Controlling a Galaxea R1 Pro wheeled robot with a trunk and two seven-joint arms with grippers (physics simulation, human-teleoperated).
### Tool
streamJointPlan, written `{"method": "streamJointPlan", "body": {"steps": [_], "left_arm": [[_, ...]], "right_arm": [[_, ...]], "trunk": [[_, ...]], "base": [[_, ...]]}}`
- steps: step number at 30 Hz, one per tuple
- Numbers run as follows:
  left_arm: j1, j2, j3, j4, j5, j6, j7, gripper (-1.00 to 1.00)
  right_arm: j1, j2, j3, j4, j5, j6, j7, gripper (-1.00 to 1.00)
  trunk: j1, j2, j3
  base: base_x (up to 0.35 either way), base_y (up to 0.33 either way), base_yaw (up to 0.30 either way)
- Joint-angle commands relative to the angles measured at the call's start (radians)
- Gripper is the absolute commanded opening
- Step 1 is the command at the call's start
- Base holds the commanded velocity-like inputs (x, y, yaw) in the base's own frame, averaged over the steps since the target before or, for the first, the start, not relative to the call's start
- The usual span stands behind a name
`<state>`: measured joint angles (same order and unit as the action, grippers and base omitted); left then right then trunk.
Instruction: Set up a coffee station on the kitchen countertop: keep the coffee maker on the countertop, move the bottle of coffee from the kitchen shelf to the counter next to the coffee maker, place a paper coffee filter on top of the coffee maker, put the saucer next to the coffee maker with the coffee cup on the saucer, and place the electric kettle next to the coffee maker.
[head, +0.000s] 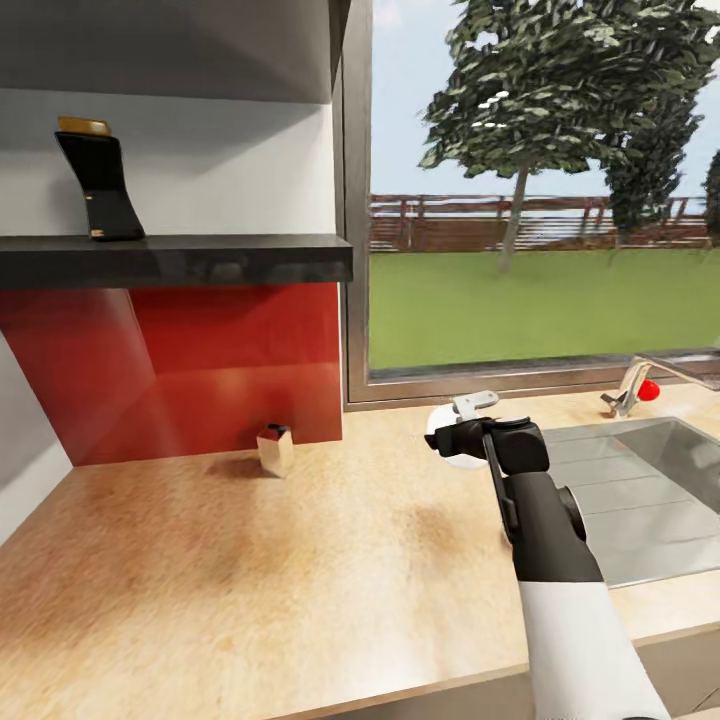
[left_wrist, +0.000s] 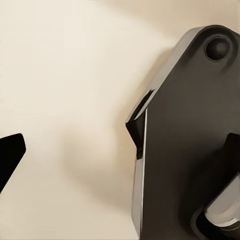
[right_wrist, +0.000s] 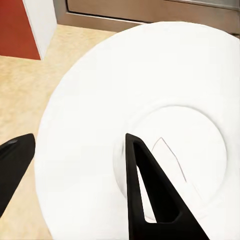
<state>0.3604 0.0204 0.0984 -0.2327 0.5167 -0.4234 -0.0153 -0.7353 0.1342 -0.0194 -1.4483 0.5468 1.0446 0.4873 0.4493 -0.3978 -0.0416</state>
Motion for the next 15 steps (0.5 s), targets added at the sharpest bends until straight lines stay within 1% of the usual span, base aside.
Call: {"method": "streamJointPlan", "body": {"steps": [1,4,10,12,15], "left_arm": [[0.0,0.0,0.003,-0.002,0.002,0.0,-0.002,1.0],[0.0,0.0,0.003,0.011,0.002,-0.002,-0.002,1.0],[0.0,0.0,0.004,0.014,0.002,-0.003,-0.002,1.0],[0.0,0.0,0.003,0.015,0.003,-0.003,-0.002,1.0],[0.0,0.0,0.003,0.016,0.004,-0.002,-0.002,1.0]], "right_arm": [[-0.001,0.0,-0.005,-0.001,0.009,0.003,0.01,-1.0],[-0.001,-0.001,-0.012,-0.001,0.01,0.003,0.01,-1.0],[-0.001,-0.001,-0.014,-0.002,0.01,0.003,0.01,-1.0],[-0.001,-0.001,-0.014,-0.002,0.01,0.003,0.01,-1.0],[-0.001,-0.001,-0.014,-0.002,0.01,0.003,0.01,-1.0]], "trunk": [[0.001,-0.002,-0.002],[0.001,-0.002,-0.002],[0.001,-0.002,-0.002],[0.001,-0.002,-0.002],[0.001,-0.002,-0.002]], "base": [[0.0,0.0,-0.011],[0.0,0.0,-0.005],[0.0,0.0,-0.005],[0.0,0.0,-0.127],[0.0,0.0,-0.225]]}}
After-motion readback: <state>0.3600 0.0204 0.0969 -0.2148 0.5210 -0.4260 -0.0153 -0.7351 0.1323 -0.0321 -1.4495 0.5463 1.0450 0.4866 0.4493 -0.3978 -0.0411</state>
